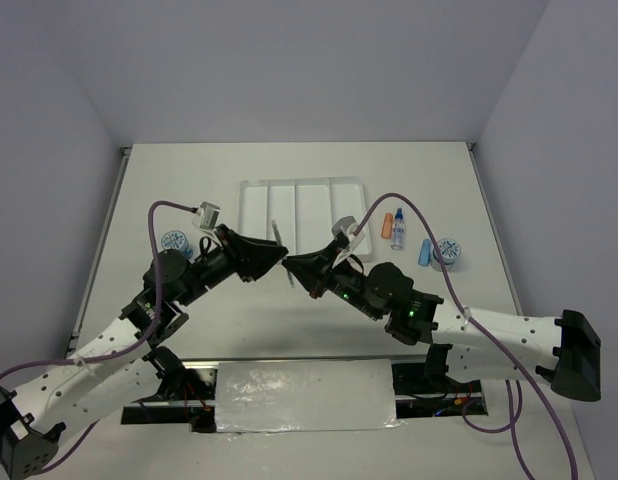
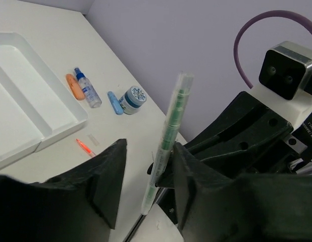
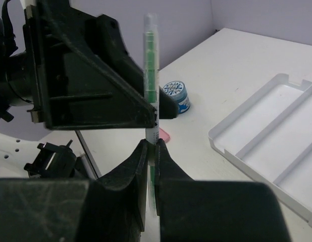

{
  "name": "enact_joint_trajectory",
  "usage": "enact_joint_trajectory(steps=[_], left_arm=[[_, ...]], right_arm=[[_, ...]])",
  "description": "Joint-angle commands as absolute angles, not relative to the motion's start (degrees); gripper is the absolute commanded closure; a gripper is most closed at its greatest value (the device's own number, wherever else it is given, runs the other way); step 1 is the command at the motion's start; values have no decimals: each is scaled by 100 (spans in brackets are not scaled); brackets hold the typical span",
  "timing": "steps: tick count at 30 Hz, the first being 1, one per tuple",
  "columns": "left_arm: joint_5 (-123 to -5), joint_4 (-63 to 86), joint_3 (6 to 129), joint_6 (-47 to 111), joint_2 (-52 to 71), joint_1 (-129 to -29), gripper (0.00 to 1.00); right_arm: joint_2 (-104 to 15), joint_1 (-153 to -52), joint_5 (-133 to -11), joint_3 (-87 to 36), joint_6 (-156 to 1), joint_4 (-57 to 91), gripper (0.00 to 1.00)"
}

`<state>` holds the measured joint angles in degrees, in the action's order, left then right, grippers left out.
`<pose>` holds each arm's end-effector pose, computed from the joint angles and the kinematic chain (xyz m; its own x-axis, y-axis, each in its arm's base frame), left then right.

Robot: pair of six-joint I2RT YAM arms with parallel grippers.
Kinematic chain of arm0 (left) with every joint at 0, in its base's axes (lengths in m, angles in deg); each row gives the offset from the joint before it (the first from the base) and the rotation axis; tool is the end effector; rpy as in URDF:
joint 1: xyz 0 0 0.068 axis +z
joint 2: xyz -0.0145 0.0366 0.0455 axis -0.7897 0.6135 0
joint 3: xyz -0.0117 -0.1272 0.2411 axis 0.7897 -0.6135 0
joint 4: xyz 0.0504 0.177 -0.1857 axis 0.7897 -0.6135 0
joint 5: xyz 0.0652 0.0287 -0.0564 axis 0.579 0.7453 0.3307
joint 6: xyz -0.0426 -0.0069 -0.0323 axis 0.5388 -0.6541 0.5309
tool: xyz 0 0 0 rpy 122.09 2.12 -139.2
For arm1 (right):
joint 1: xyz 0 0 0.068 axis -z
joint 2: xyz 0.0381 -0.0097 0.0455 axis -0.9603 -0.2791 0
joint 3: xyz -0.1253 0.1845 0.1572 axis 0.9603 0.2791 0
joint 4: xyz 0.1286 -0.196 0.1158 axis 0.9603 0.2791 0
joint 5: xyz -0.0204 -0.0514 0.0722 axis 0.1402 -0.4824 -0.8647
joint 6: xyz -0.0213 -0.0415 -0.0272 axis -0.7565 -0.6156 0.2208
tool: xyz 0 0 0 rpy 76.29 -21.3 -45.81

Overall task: Sort the stationery into containers
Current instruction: Close the pen cap on the pen.

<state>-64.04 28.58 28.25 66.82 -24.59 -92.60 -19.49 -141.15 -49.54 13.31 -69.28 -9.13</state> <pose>0.1338 -0.1208 0.3321 -0.4445 -0.5621 -0.6975 0.6199 0.3692 -0.6924 0.0974 0.2101 0.3206 -0.1650 0.2566 -0.9523 -0.7829 0.5532 0.2847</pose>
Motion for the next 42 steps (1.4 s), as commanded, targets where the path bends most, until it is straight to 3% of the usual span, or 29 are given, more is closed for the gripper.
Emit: enact_joint_trajectory(steps=[1,2,4,5,13,15,16,19,24,27,29,32,35,36,39,42], left_arm=[[-6535,2981,2986,6521,-2587,-9276,52],[-6517,2972,2995,6512,-2596,-9276,68],[-6535,2972,3012,6486,-2587,-9276,73],[-6578,2981,3021,6459,-2587,-9276,81],[-6860,3069,3083,6170,-2535,-9276,98],[-7026,3130,3083,6082,-2552,-9276,99],[-7088,3174,3083,5985,-2561,-9276,100],[-7395,3297,3074,5827,-2561,-9276,100],[-7721,3420,3100,5765,-2517,-9276,100],[-7783,3412,3136,5739,-2499,-9276,100],[-7739,3359,3153,5730,-2491,-9276,94],[-7669,3132,3275,5651,-2456,-9276,80],[-7704,2719,3566,5423,-2280,-9276,56],[-7643,2578,3653,5335,-2254,-9276,41],[-7274,2278,3891,5281,-2227,-9276,22],[-7045,2321,4102,5273,-2253,-9276,21]], right_arm=[[-1778,-14138,-4882,1117,-7059,-1312,100],[-1769,-14121,-4890,1135,-7059,-1330,100],[-1795,-14138,-4899,1152,-7042,-1347,100],[-1804,-14138,-4960,1161,-7042,-1356,100],[-1936,-14129,-5363,1135,-7164,-1357,98],[-1971,-14112,-5540,1083,-7261,-1251,86],[-2023,-14077,-5758,1021,-7287,-1207,74],[-2138,-13937,-6172,977,-7235,-1066,65],[-2252,-13787,-6595,985,-7191,-1057,66],[-2252,-13760,-6683,1003,-7191,-1092,85],[-2244,-13769,-6674,1029,-7182,-1136,98],[-2209,-13760,-6596,1117,-7104,-1259,100],[-2138,-13752,-6421,1135,-6981,-1312,100],[-2130,-13769,-6402,1117,-6954,-1277,100],[-2120,-13760,-6147,1056,-6927,-1110,100],[-2252,-13769,-6234,995,-7024,-970,100]])
